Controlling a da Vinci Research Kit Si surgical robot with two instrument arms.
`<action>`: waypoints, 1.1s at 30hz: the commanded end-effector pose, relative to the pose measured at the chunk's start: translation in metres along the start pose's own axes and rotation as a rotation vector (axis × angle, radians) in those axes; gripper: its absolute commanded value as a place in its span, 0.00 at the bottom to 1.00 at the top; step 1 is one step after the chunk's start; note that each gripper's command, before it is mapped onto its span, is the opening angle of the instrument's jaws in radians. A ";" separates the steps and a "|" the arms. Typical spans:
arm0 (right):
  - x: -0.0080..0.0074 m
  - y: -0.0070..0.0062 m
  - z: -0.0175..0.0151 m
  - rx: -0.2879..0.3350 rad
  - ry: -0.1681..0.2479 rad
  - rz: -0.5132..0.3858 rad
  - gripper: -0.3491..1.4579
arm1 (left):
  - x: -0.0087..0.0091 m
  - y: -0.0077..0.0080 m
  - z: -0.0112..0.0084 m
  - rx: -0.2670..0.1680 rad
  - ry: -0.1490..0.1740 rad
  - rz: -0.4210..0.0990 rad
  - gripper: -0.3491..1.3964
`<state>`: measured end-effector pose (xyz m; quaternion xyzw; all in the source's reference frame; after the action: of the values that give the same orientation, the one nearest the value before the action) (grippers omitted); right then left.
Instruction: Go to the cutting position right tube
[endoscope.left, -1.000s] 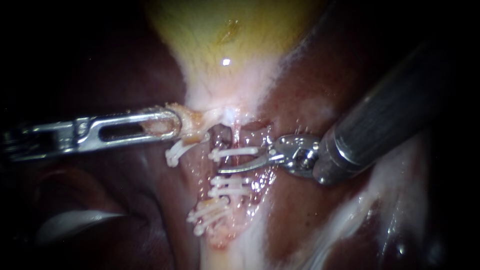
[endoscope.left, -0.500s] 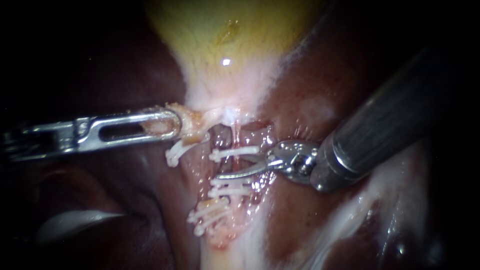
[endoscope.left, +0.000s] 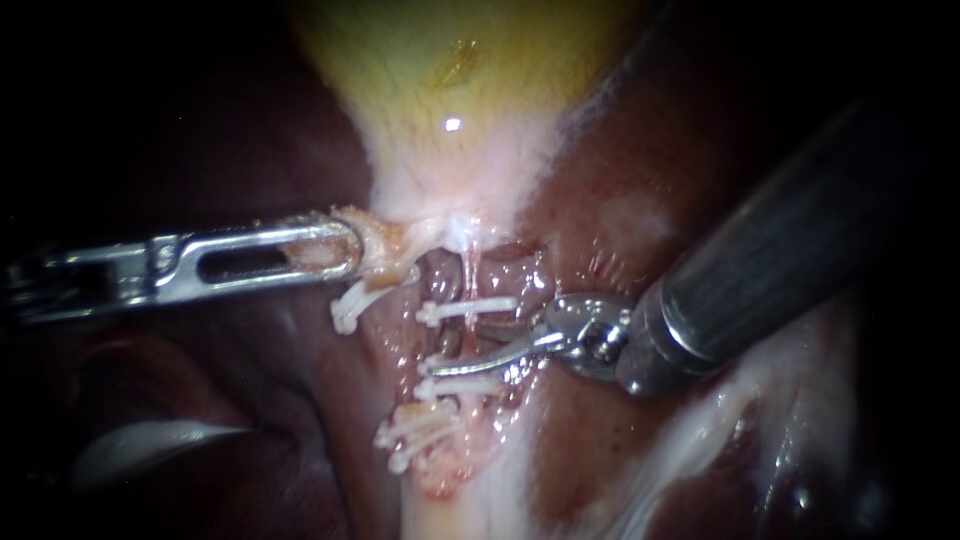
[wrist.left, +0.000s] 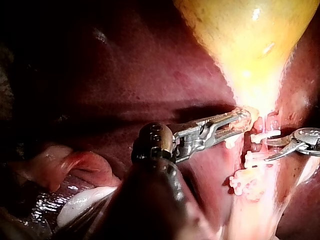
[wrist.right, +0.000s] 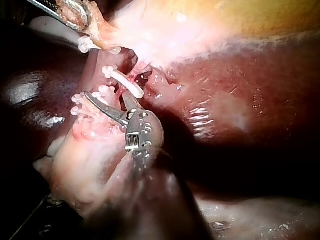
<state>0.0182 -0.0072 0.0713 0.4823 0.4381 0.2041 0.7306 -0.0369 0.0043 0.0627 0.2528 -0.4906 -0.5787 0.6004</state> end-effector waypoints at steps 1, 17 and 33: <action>0.0000 -0.0001 0.0000 0.008 0.006 0.000 1.00 | 0.0000 0.0000 0.0000 0.000 0.000 0.000 0.00; 0.0003 -0.0008 0.0000 0.174 0.074 0.008 1.00 | 0.0000 0.0001 0.0001 -0.001 0.002 0.001 0.00; 0.0017 0.0000 0.0019 0.226 0.169 0.005 1.00 | 0.0001 0.0003 0.0003 -0.003 0.004 0.002 0.00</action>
<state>0.0207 -0.0069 0.0708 0.5439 0.5193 0.1960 0.6293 -0.0370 0.0043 0.0630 0.2527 -0.4887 -0.5784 0.6023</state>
